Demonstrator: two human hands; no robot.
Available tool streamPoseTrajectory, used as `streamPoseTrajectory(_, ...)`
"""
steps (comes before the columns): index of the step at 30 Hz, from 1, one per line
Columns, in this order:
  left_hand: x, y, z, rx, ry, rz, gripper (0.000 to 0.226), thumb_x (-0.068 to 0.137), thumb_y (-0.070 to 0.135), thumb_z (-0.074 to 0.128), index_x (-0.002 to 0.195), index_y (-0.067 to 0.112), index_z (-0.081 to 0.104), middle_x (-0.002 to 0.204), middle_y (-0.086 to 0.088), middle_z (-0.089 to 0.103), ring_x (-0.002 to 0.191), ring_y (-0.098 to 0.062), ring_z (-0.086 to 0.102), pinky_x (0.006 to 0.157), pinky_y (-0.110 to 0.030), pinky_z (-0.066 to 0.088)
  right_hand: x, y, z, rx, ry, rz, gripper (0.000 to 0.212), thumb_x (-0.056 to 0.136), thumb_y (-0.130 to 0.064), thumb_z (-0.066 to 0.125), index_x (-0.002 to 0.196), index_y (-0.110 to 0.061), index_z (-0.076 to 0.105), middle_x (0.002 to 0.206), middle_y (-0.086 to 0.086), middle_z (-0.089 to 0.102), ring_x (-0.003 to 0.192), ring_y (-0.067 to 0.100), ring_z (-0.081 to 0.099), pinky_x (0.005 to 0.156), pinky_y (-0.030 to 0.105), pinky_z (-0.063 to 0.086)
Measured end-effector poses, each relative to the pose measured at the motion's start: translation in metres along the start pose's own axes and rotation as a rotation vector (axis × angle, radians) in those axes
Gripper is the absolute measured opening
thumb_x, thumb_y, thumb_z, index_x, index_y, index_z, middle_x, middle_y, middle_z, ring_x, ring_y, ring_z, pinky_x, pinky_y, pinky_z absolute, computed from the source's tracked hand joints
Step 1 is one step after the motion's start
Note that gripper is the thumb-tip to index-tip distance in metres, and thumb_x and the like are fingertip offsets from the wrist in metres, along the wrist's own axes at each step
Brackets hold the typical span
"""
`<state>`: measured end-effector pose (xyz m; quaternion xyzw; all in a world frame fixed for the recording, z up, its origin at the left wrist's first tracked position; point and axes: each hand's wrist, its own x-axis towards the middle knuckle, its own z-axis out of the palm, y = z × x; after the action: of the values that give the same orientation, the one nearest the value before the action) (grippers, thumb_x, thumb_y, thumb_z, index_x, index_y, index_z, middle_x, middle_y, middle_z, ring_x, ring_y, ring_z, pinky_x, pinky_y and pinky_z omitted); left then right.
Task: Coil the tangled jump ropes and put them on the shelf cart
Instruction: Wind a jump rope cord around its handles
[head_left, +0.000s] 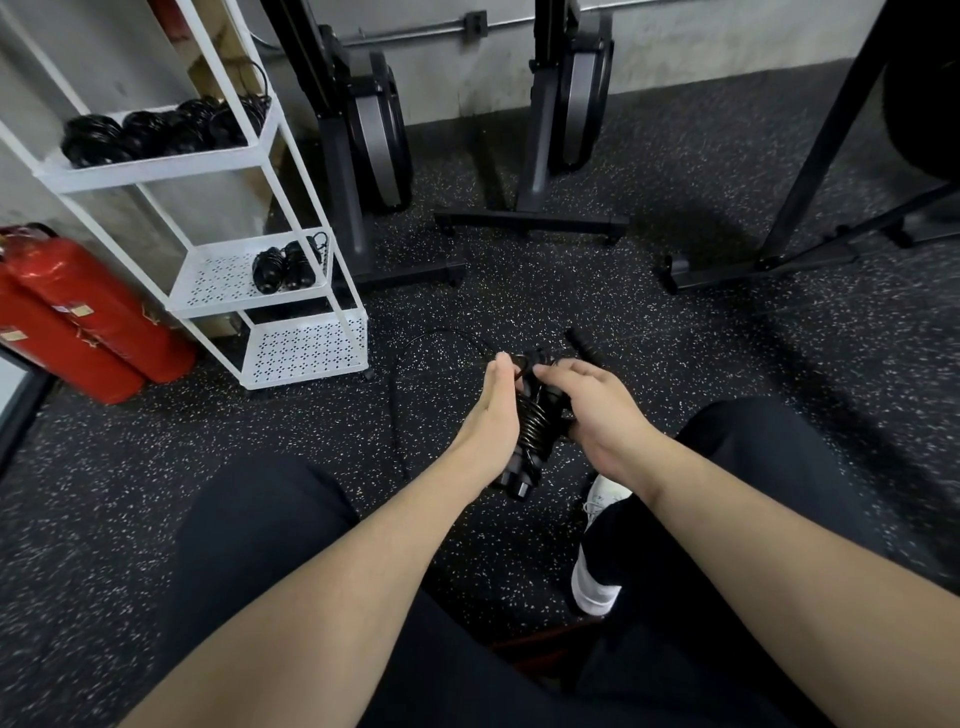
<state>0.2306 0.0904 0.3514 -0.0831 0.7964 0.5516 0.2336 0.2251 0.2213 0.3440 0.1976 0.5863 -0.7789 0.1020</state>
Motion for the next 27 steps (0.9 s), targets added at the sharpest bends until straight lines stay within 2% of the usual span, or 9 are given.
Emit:
streamPoseTrajectory(3, 0.0, 0.003, 0.0, -0.131, 0.002, -0.039, 0.073, 0.09, 0.086, 0.007, 0.126, 0.042, 0.054, 0.114, 0.002, 0.071, 0.102, -0.02, 0.069, 0.103, -0.053, 0.052, -0.001, 0.003, 0.004, -0.002, 0.021, 0.007, 0.028, 0.095, -0.015, 0.067, 0.071, -0.023, 0.054, 0.082, -0.001, 0.074, 0.077, 0.016, 0.061, 0.071, 0.032, 0.045)
streamPoseTrajectory(7, 0.003, 0.001, -0.001, -0.252, -0.07, -0.077, 0.058, 0.096, 0.079, 0.025, 0.129, 0.04, 0.053, 0.12, 0.0, 0.07, 0.103, -0.02, 0.072, 0.099, -0.051, 0.056, 0.001, 0.002, 0.004, 0.015, 0.004, 0.0, 0.03, 0.096, -0.016, 0.065, 0.071, -0.024, 0.052, 0.082, 0.0, 0.073, 0.076, 0.017, 0.061, 0.067, 0.031, 0.044)
streamPoseTrajectory(10, 0.005, -0.001, -0.003, -0.285, -0.058, -0.048, 0.027, 0.106, 0.058, 0.037, 0.111, 0.034, 0.048, 0.112, -0.004, 0.067, 0.097, -0.021, 0.069, 0.086, -0.045, 0.061, -0.001, 0.001, 0.004, 0.015, -0.043, -0.006, 0.032, 0.096, -0.016, 0.064, 0.067, -0.024, 0.053, 0.074, -0.004, 0.065, 0.073, 0.016, 0.056, 0.066, 0.032, 0.041)
streamPoseTrajectory(12, 0.004, -0.002, -0.004, -0.282, -0.01, -0.027, 0.024, 0.108, 0.055, 0.036, 0.113, 0.033, 0.044, 0.11, -0.006, 0.066, 0.096, -0.024, 0.069, 0.08, -0.044, 0.063, -0.003, 0.004, 0.007, -0.006, -0.06, -0.012, 0.034, 0.097, -0.016, 0.063, 0.066, -0.024, 0.051, 0.074, -0.005, 0.062, 0.072, 0.014, 0.054, 0.066, 0.031, 0.04)
streamPoseTrajectory(14, 0.005, -0.004, -0.002, -0.215, 0.021, 0.016, 0.024, 0.107, 0.055, 0.034, 0.111, 0.033, 0.042, 0.106, -0.007, 0.065, 0.095, -0.025, 0.067, 0.083, -0.047, 0.062, -0.006, 0.006, 0.011, -0.007, -0.021, -0.013, 0.036, 0.098, -0.016, 0.062, 0.066, -0.024, 0.048, 0.075, -0.006, 0.062, 0.072, 0.013, 0.053, 0.066, 0.031, 0.04)
streamPoseTrajectory(17, 0.004, -0.005, -0.001, -0.191, 0.06, 0.055, 0.023, 0.109, 0.052, 0.033, 0.108, 0.031, 0.043, 0.1, -0.005, 0.065, 0.089, -0.02, 0.065, 0.077, -0.042, 0.06, -0.007, 0.008, 0.013, -0.029, -0.015, -0.038, 0.034, 0.1, -0.019, 0.06, 0.068, -0.024, 0.048, 0.075, -0.005, 0.06, 0.074, 0.014, 0.051, 0.066, 0.032, 0.038)
streamPoseTrajectory(21, 0.004, -0.005, -0.001, -0.156, 0.063, 0.049, 0.025, 0.108, 0.052, 0.034, 0.107, 0.029, 0.044, 0.1, -0.007, 0.067, 0.089, -0.023, 0.066, 0.083, -0.047, 0.059, -0.008, 0.007, 0.013, -0.043, -0.038, -0.019, 0.026, 0.1, -0.04, 0.06, 0.091, -0.017, 0.069, 0.086, 0.0, 0.07, 0.083, 0.017, 0.064, 0.076, 0.033, 0.049)
streamPoseTrajectory(24, 0.002, -0.003, -0.002, -0.169, 0.06, 0.045, 0.024, 0.108, 0.05, 0.036, 0.108, 0.028, 0.043, 0.101, -0.009, 0.066, 0.087, -0.024, 0.066, 0.077, -0.046, 0.061, -0.004, 0.01, 0.011, -0.068, -0.028, -0.043, 0.033, 0.098, -0.027, 0.064, 0.068, -0.023, 0.052, 0.076, -0.002, 0.06, 0.077, 0.018, 0.053, 0.066, 0.033, 0.04)
streamPoseTrajectory(27, 0.002, -0.004, 0.001, -0.113, 0.094, 0.078, 0.021, 0.107, 0.053, 0.036, 0.11, 0.033, 0.041, 0.099, -0.007, 0.068, 0.089, -0.027, 0.069, 0.084, -0.051, 0.061, -0.002, 0.012, 0.012, -0.085, 0.037, -0.07, 0.036, 0.093, -0.018, 0.065, 0.064, -0.025, 0.045, 0.075, -0.002, 0.056, 0.076, 0.018, 0.048, 0.065, 0.033, 0.037)
